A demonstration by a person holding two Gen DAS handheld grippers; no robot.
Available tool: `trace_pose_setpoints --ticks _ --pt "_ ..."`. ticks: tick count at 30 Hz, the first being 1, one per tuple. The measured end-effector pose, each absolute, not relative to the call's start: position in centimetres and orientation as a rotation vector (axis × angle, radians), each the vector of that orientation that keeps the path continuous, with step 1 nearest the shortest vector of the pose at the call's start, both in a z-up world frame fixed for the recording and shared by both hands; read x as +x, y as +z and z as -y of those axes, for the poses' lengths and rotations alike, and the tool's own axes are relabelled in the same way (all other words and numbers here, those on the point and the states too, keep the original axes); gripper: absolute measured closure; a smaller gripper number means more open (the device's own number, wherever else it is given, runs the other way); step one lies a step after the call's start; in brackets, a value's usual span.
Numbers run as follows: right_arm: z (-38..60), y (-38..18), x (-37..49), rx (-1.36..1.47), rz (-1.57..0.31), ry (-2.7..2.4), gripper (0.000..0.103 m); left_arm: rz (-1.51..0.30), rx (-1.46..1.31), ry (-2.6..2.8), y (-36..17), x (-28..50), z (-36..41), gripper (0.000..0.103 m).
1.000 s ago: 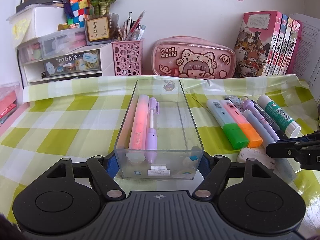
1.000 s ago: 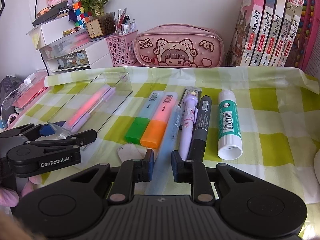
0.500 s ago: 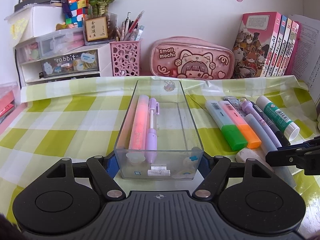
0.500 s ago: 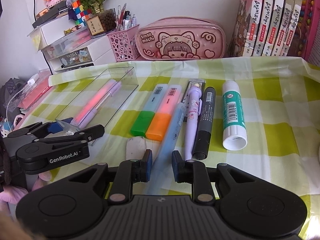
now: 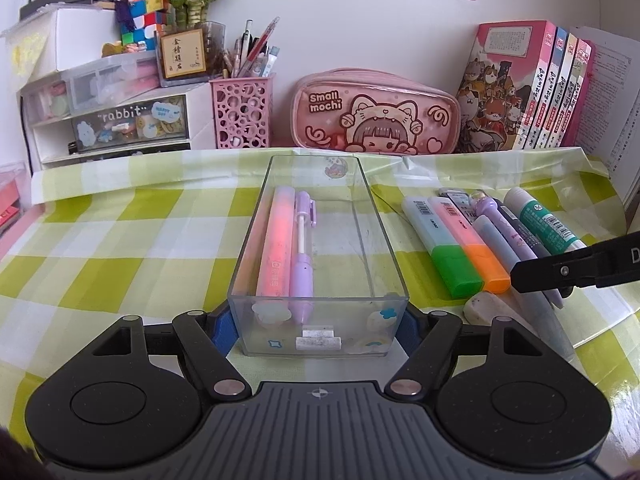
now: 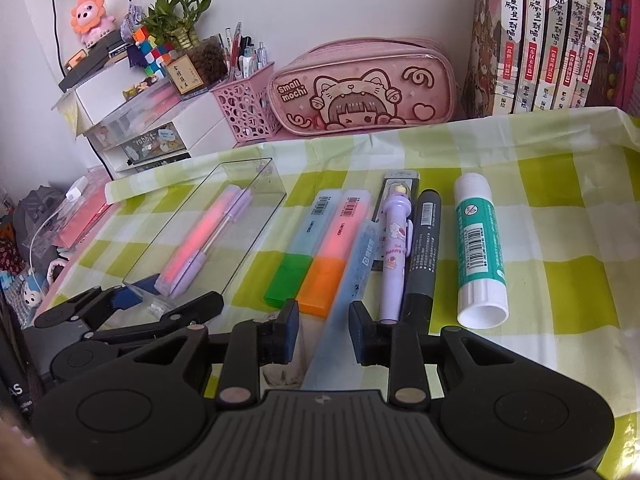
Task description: Organize stationery
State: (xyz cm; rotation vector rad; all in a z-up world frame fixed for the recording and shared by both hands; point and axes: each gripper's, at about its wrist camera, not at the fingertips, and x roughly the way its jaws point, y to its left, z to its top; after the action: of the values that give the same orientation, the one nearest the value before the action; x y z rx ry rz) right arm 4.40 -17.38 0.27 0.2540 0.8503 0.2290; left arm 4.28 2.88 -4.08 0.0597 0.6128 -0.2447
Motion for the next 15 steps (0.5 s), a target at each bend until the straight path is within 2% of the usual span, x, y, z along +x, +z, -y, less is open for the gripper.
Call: trace_pose_setpoints --ticks 12,15 --pt "18.0 -0.4 6.6 0.288 -0.88 0.225 0.069 -0.613 0.057 -0.25 -4.1 4.3 -2.9 0.03" --pt "18.2 -0.4 6.7 0.292 -0.879 0.227 0.071 -0.613 0.056 -0.251 -4.1 4.3 -2.9 0.03"
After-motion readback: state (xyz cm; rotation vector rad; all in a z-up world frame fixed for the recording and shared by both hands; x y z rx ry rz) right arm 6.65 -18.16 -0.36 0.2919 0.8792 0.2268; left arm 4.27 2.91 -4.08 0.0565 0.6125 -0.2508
